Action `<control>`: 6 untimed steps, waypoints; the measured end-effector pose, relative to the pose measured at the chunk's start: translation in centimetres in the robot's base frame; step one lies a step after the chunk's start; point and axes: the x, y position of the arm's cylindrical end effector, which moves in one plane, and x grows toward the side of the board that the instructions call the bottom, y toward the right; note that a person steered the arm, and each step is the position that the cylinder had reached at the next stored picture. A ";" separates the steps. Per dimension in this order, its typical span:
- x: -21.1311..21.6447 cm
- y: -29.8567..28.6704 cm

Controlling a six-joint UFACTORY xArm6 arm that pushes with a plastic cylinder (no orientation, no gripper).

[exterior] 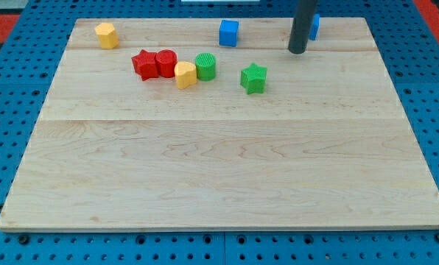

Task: Move the red circle to the left center

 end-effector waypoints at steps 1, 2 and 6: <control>-0.4 -6.3; -0.2 -11.1; 6.5 -26.0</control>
